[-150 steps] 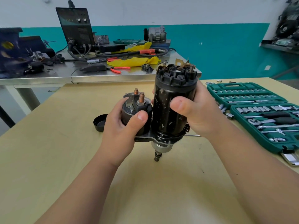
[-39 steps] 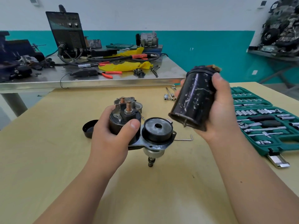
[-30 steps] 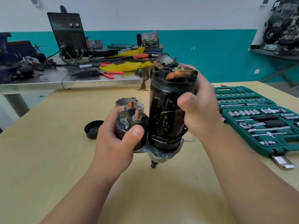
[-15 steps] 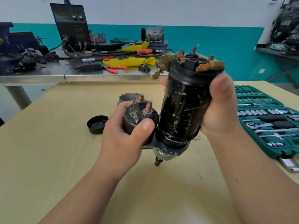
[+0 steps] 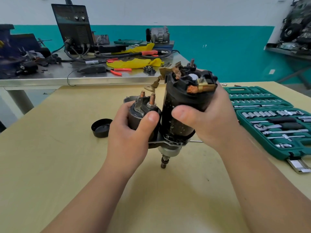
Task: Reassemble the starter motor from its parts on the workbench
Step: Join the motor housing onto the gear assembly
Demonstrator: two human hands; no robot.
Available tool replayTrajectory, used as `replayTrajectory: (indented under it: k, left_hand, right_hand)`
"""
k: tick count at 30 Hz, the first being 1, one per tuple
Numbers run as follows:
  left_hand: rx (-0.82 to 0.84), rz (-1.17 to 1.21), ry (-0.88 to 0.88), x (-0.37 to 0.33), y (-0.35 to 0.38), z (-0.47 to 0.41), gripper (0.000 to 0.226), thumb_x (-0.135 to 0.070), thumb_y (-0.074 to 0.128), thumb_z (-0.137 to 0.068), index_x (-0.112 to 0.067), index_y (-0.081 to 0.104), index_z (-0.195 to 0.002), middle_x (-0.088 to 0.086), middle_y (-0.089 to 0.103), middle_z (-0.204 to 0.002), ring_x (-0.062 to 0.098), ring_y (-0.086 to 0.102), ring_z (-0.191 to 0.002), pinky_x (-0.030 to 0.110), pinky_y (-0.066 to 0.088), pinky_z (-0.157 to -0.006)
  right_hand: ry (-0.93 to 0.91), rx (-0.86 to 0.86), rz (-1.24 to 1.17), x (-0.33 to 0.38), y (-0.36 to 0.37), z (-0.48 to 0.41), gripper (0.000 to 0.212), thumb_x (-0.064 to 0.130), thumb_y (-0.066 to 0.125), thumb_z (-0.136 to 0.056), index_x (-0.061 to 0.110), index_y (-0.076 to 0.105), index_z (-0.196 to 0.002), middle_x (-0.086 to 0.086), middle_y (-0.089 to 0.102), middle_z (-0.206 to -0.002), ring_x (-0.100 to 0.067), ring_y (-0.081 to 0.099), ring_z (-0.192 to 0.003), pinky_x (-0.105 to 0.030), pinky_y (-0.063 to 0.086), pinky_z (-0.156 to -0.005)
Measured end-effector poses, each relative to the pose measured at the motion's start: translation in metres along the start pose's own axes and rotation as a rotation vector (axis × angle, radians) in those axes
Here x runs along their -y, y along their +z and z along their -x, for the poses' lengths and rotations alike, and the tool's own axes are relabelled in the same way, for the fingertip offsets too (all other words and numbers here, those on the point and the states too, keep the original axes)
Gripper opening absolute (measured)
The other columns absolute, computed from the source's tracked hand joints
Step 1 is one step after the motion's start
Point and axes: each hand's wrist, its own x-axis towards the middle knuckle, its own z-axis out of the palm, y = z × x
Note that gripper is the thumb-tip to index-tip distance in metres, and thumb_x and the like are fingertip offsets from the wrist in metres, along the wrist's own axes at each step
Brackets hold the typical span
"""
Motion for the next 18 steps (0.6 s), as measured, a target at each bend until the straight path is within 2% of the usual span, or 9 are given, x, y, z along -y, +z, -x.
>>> replayTrajectory:
  k: [2, 5, 7, 9, 12, 14, 16, 18]
  left_hand:
    - [0.020, 0.031, -0.029, 0.001, -0.002, -0.002, 0.030, -0.057, 0.058, -0.069, -0.036, 0.062, -0.089, -0.021, 0.066, -0.073, -0.003, 0.061, -0.068, 0.012, 0.048, -0.061]
    - [0.033, 0.042, -0.018, 0.001, -0.003, -0.001, 0.026, -0.052, 0.056, -0.069, -0.035, 0.063, -0.088, -0.020, 0.066, -0.074, -0.002, 0.061, -0.069, 0.014, 0.048, -0.063]
    - [0.023, 0.037, -0.021, 0.001, -0.002, 0.000, 0.025, -0.052, 0.057, -0.069, -0.035, 0.063, -0.087, -0.021, 0.065, -0.072, -0.002, 0.060, -0.067, 0.017, 0.050, -0.063]
    - [0.021, 0.041, -0.012, 0.002, -0.002, 0.000, 0.023, -0.052, 0.058, -0.070, -0.036, 0.062, -0.086, -0.022, 0.065, -0.072, -0.004, 0.060, -0.067, 0.016, 0.049, -0.063]
    - [0.026, 0.035, 0.011, 0.003, -0.003, 0.000, 0.024, -0.053, 0.056, -0.072, -0.037, 0.062, -0.088, -0.022, 0.066, -0.076, -0.005, 0.060, -0.071, 0.011, 0.047, -0.063]
    - [0.024, 0.040, -0.004, 0.003, -0.005, 0.000, 0.024, -0.055, 0.056, -0.071, -0.038, 0.063, -0.087, -0.019, 0.067, -0.078, -0.002, 0.060, -0.073, 0.016, 0.050, -0.065]
    - [0.015, 0.041, -0.025, 0.003, -0.006, 0.000, 0.022, -0.057, 0.056, -0.070, -0.043, 0.065, -0.083, -0.017, 0.066, -0.078, 0.003, 0.060, -0.075, 0.023, 0.051, -0.068]
    - [0.001, 0.045, -0.031, 0.003, -0.005, 0.000, 0.022, -0.057, 0.056, -0.070, -0.041, 0.065, -0.083, -0.017, 0.065, -0.077, 0.004, 0.059, -0.074, 0.023, 0.050, -0.068]
  right_hand:
    - [0.000, -0.009, 0.021, 0.001, 0.001, -0.002, 0.067, 0.050, 0.075, -0.057, 0.012, 0.061, -0.111, 0.008, 0.069, -0.095, -0.010, 0.067, -0.092, -0.025, 0.052, -0.074]
    - [0.075, 0.017, -0.083, 0.001, 0.002, -0.008, 0.088, 0.064, 0.081, -0.048, 0.009, 0.059, -0.113, -0.009, 0.066, -0.100, -0.029, 0.065, -0.099, -0.047, 0.054, -0.082]
    - [0.099, 0.045, -0.142, 0.001, 0.002, -0.007, 0.092, 0.063, 0.082, -0.048, 0.007, 0.058, -0.115, -0.013, 0.065, -0.102, -0.035, 0.064, -0.100, -0.052, 0.053, -0.086]
    - [0.070, 0.069, -0.105, 0.001, 0.004, -0.005, 0.085, 0.059, 0.081, -0.054, 0.006, 0.058, -0.116, -0.008, 0.067, -0.101, -0.026, 0.066, -0.099, -0.046, 0.054, -0.083]
    - [0.059, 0.096, -0.093, 0.004, 0.007, -0.002, 0.098, 0.074, 0.077, -0.051, 0.006, 0.058, -0.120, -0.004, 0.069, -0.105, -0.022, 0.066, -0.102, -0.040, 0.055, -0.083]
    - [0.070, 0.095, -0.089, 0.006, 0.009, -0.002, 0.097, 0.070, 0.079, -0.050, 0.007, 0.057, -0.120, -0.003, 0.069, -0.107, -0.021, 0.066, -0.103, -0.040, 0.055, -0.085]
    - [0.049, 0.073, -0.075, 0.006, 0.011, -0.001, 0.078, 0.053, 0.081, -0.055, 0.011, 0.058, -0.116, 0.001, 0.069, -0.103, -0.018, 0.066, -0.101, -0.040, 0.055, -0.085]
    - [0.029, 0.040, -0.056, 0.006, 0.013, 0.001, 0.058, 0.045, 0.072, -0.060, 0.020, 0.059, -0.110, 0.011, 0.069, -0.098, -0.012, 0.067, -0.098, -0.034, 0.055, -0.081]
